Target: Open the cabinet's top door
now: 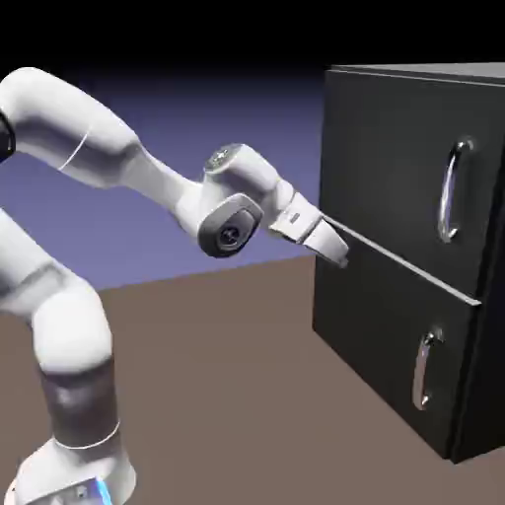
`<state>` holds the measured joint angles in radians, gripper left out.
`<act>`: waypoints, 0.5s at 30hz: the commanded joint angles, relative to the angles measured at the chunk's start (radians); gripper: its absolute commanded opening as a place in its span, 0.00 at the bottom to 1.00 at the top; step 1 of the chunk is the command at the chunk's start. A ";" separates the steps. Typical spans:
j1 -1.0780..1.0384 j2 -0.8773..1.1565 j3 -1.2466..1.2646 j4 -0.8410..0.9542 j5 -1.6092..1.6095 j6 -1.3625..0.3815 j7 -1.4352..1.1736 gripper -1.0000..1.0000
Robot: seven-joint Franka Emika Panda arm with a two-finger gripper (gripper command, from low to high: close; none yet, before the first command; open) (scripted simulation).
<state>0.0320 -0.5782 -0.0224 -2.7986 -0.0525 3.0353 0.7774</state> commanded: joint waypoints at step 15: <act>0.249 -0.102 -0.279 0.142 -0.652 -0.022 0.452 1.00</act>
<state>0.2810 -0.6804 -0.3011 -2.6563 -0.7048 3.0137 1.2296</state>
